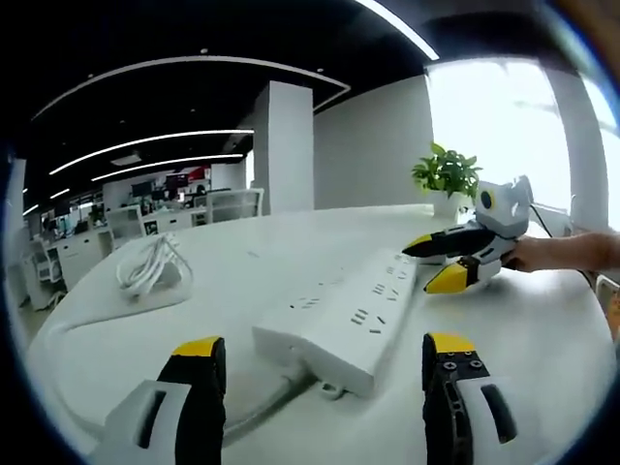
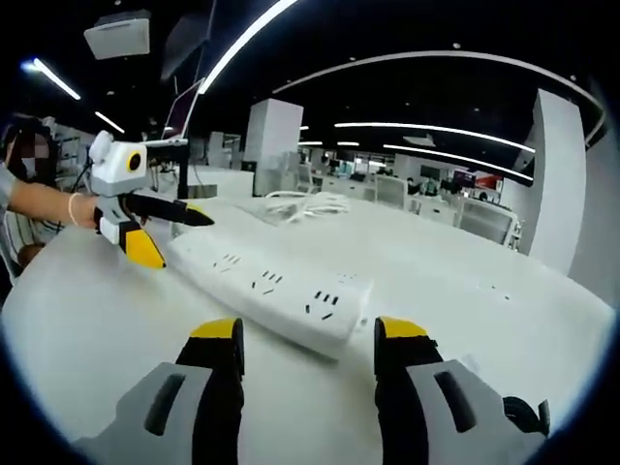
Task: Straighten the power strip on the desk, plug the charger into it
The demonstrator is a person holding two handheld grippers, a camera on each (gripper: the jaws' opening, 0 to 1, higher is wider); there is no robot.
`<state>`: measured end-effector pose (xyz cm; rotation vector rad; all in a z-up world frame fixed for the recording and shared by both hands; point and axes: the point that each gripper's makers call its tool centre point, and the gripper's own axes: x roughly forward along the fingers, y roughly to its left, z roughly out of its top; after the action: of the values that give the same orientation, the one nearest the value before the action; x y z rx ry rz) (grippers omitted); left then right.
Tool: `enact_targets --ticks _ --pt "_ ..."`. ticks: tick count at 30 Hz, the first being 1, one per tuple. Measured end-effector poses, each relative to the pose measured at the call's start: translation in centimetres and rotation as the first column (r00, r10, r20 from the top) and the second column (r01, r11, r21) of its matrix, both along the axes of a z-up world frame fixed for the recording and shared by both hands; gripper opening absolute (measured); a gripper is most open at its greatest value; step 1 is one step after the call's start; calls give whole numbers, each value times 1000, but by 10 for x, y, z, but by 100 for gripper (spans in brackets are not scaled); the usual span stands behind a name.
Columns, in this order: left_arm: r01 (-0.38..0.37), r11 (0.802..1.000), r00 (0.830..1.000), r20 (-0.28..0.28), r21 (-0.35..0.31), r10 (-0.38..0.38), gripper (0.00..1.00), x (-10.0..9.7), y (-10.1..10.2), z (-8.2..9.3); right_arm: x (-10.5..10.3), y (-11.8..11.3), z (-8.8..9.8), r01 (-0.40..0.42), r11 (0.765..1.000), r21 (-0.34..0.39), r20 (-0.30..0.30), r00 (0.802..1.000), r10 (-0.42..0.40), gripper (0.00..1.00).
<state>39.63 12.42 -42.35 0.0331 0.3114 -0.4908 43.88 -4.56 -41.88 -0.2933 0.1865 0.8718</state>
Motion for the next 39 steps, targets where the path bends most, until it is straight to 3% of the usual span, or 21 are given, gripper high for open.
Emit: enact_targets --ticks 6,22,39 --pt "24 1000 999 -22 -1 -24 74 -2 -7 -3 1 1 -2 2 1000 8 -29 1000 -2 47" --pt "43 999 998 -56 20 -42 64 -4 -12 -6 4 -2 -4 20 1000 19 -63 998 -19 34" --pt "16 998 995 -94 54 -11 55 0 -7 -8 4 -2 -4 42 999 27 -89 995 -39 33"
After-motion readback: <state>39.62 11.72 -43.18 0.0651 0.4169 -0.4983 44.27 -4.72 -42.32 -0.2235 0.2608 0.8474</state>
